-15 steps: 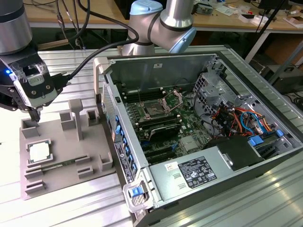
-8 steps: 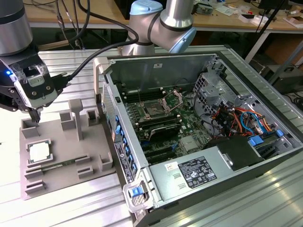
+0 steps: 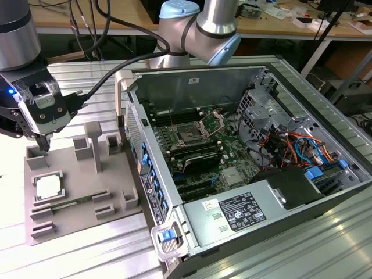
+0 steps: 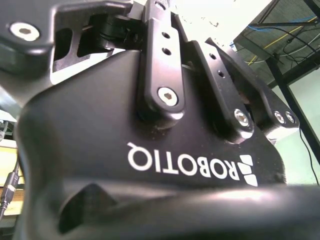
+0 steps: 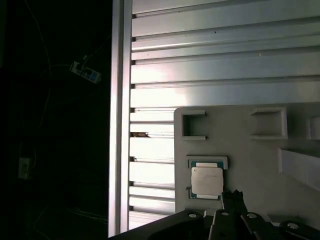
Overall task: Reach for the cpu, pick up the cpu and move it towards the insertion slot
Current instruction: 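Reach for the cpu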
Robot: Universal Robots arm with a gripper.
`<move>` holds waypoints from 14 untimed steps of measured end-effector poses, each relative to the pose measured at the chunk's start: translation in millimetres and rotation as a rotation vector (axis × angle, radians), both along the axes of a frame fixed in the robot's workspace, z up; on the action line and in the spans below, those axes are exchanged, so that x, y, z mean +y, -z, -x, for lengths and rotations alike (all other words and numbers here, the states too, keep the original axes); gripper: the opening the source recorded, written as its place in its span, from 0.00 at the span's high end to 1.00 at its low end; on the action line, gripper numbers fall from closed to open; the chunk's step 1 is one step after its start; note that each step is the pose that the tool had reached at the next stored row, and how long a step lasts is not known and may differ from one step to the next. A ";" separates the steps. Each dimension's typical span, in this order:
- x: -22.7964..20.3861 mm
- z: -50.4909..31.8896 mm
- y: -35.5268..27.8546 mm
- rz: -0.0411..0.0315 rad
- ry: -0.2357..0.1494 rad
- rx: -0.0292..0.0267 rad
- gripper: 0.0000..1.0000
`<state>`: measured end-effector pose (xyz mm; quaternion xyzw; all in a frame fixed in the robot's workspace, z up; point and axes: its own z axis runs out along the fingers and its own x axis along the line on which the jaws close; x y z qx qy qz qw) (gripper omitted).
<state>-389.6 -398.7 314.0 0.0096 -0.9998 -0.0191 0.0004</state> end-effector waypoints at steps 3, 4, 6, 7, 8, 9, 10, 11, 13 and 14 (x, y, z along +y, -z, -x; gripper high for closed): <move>0.0 0.0 0.7 0.0000 0.000 0.0000 0.89; 0.0 0.0 0.9 0.0000 0.000 0.0000 0.89; 0.0 0.0 1.5 0.0000 0.000 0.0001 0.89; 0.0 0.0 1.7 0.0000 0.000 0.0000 0.89; 0.0 0.0 1.9 0.0000 0.000 0.0000 0.89; 0.0 0.0 2.1 0.0000 0.000 0.0000 0.89; 0.0 0.0 2.3 0.0000 0.000 0.0000 0.89; 0.0 0.0 2.5 0.0000 0.000 0.0000 0.89; 0.0 0.0 3.1 -0.0001 0.000 -0.0001 0.89; 0.0 0.0 3.4 0.0000 0.000 0.0000 0.89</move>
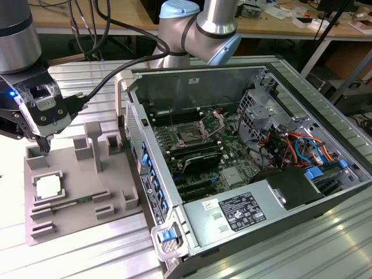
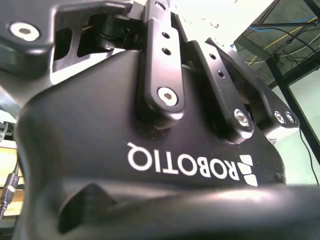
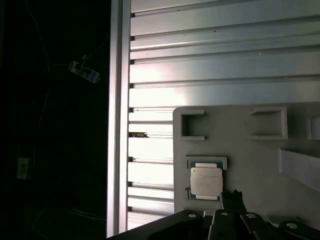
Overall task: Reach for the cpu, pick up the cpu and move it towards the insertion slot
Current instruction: 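Reach for the cpu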
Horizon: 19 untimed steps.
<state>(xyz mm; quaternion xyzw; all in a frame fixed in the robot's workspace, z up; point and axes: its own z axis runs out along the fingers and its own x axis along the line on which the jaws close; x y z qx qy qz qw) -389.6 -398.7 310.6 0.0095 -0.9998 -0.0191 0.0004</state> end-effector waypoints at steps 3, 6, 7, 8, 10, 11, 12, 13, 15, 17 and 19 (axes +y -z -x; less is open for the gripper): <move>0.0 0.0 1.2 0.0000 0.000 0.0000 0.89; -0.1 0.1 2.4 0.0000 0.000 0.0001 0.89; -0.1 0.2 2.8 0.0000 0.000 0.0000 0.89; -0.1 0.2 3.1 0.0000 0.000 0.0000 0.89; -0.1 0.2 3.7 0.0000 0.000 0.0001 0.89; -0.1 0.2 3.9 0.0000 0.000 0.0001 0.89; -0.1 0.2 4.3 0.0000 0.000 0.0001 0.89; -0.1 0.2 4.7 0.0001 0.000 0.0001 0.89; -0.1 0.2 5.1 0.0000 0.000 0.0001 0.89; -0.1 0.2 5.5 0.0000 0.000 0.0000 0.89; -0.1 0.2 6.1 0.0001 0.000 0.0001 0.89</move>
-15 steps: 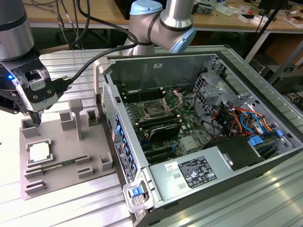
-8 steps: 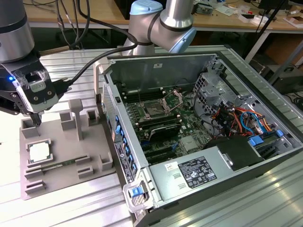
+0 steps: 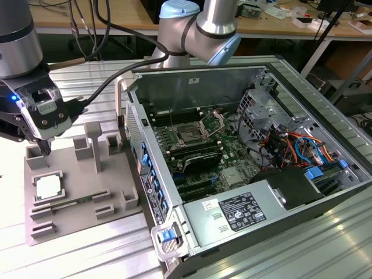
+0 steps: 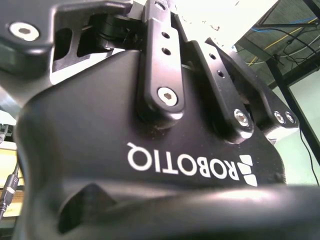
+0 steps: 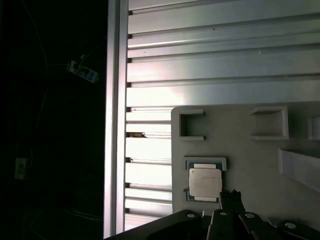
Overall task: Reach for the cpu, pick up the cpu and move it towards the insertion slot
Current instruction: 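Reach for the cpu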
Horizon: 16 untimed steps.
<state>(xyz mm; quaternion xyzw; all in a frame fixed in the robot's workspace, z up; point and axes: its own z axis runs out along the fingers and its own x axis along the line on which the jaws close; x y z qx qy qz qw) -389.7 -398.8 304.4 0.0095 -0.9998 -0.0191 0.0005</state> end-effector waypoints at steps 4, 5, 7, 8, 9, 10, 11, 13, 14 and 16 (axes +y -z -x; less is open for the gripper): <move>0.0 0.0 1.4 -0.0001 0.000 -0.0001 0.89; 0.0 0.0 1.6 0.0000 0.000 0.0000 0.89; 0.0 0.0 2.1 0.0000 0.000 -0.0001 0.89; 0.0 0.0 2.3 0.0000 0.000 0.0000 0.89; 0.0 0.0 2.4 0.0000 0.000 0.0000 0.89; 0.0 0.0 2.7 0.0000 0.000 0.0000 0.89; 0.0 0.0 2.9 0.0000 0.000 -0.0001 0.89; 0.0 0.0 3.4 -0.0001 0.000 -0.0001 0.89; 0.0 0.0 3.6 -0.0001 0.000 -0.0001 0.89; 0.0 0.0 4.0 -0.0001 0.000 -0.0001 0.89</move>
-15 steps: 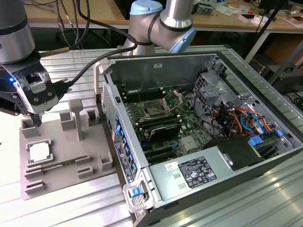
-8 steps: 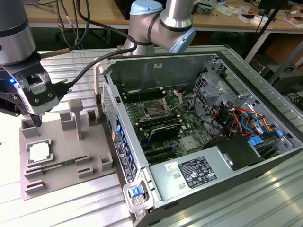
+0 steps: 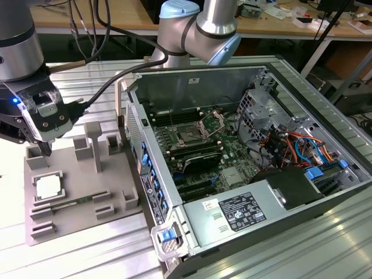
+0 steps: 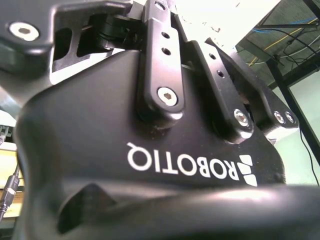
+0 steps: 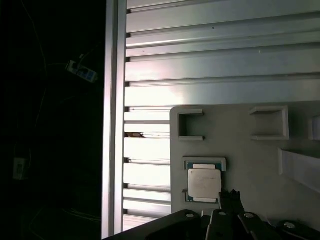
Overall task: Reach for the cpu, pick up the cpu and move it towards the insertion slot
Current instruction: 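Reach for the cpu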
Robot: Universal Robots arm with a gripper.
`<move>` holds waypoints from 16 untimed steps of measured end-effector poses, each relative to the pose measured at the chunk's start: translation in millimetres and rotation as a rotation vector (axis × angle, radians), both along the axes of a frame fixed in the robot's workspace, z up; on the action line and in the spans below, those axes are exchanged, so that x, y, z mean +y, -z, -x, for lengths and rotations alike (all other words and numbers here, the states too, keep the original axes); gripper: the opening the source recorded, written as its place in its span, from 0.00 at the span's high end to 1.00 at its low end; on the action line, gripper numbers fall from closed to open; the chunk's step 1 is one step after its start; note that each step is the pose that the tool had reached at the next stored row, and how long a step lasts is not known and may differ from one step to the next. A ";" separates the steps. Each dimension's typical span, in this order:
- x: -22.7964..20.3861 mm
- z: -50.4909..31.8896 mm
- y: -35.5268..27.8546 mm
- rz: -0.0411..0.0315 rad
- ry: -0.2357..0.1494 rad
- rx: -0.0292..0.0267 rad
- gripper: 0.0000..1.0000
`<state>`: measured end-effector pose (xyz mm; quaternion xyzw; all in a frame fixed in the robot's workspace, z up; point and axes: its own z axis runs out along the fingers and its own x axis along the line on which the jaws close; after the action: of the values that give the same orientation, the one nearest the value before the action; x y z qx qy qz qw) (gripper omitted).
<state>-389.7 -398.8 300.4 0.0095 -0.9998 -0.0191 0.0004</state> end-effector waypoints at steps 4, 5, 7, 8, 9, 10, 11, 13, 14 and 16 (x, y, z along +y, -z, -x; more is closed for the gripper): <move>0.0 0.0 0.8 0.0000 0.000 0.0000 0.89; 0.0 0.0 0.9 0.0000 0.000 0.0000 0.89; 0.0 0.0 1.5 0.0001 0.000 0.0000 0.89; 0.0 0.0 1.7 0.0000 0.000 0.0000 0.89; 0.0 0.0 1.8 0.0000 0.000 0.0000 0.89; 0.0 0.0 2.0 0.0000 0.000 0.0000 0.89; 0.0 0.0 2.2 0.0000 0.000 0.0000 0.89; 0.0 0.0 2.7 0.0000 0.000 0.0001 0.89; 0.0 0.0 3.0 0.0000 0.000 0.0001 0.89; 0.0 0.0 3.4 0.0000 0.000 0.0000 0.89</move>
<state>-389.7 -398.8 297.1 0.0096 -0.9998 -0.0191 0.0004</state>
